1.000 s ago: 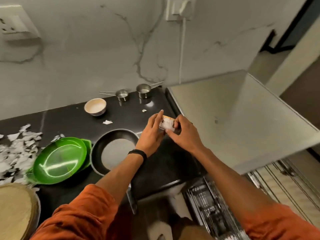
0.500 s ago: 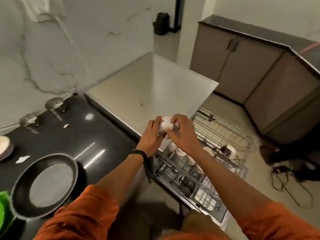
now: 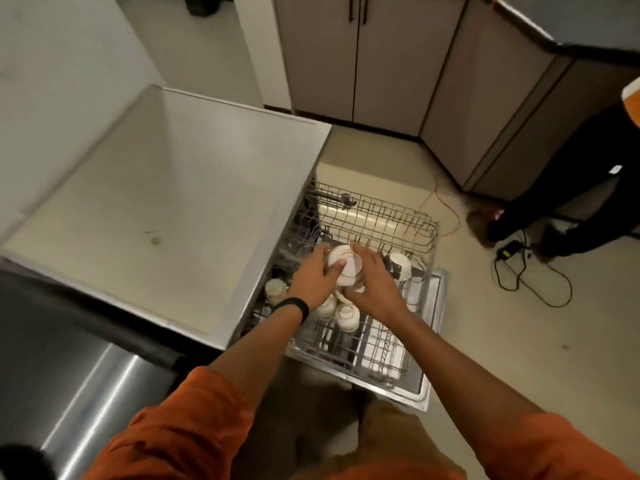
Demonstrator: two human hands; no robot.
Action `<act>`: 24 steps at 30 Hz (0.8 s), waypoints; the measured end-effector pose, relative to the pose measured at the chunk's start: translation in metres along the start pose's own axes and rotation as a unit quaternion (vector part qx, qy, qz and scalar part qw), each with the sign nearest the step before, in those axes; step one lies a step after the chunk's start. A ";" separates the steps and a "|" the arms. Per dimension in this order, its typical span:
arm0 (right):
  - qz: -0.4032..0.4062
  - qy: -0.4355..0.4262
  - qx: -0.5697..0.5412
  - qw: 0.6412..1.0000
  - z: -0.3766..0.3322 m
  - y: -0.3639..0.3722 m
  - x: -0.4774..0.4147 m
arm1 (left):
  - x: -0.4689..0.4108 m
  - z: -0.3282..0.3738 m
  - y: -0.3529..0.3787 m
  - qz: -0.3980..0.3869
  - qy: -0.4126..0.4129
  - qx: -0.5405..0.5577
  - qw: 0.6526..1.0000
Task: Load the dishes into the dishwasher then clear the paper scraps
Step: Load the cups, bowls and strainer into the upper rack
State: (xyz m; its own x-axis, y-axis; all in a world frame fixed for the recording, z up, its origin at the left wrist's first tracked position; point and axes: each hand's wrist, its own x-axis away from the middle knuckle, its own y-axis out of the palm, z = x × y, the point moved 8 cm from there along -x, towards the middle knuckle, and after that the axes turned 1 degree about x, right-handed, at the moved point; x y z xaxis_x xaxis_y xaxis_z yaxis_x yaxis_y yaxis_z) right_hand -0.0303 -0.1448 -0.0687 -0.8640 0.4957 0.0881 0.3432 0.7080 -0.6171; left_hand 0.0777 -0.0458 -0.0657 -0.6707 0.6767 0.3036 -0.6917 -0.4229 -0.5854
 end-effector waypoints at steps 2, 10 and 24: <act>-0.008 0.034 -0.017 0.999 0.033 -0.006 -0.020 | -0.026 0.004 0.022 -0.026 0.000 -0.003 1.000; -0.013 0.175 -0.052 0.983 0.135 0.012 -0.080 | -0.127 -0.032 0.100 -0.074 -0.075 -0.024 0.994; -0.062 0.241 0.021 0.968 0.216 0.087 -0.138 | -0.209 -0.099 0.163 -0.057 -0.133 -0.047 0.988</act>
State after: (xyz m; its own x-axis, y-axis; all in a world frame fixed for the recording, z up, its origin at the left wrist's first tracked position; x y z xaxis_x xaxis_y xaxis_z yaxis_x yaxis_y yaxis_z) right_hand 0.0397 -0.2603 -0.3033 -0.6212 0.5930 0.5122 0.2239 0.7607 -0.6092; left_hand 0.1316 -0.1968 -0.2990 -0.6448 0.5291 0.5516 -0.7475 -0.2859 -0.5996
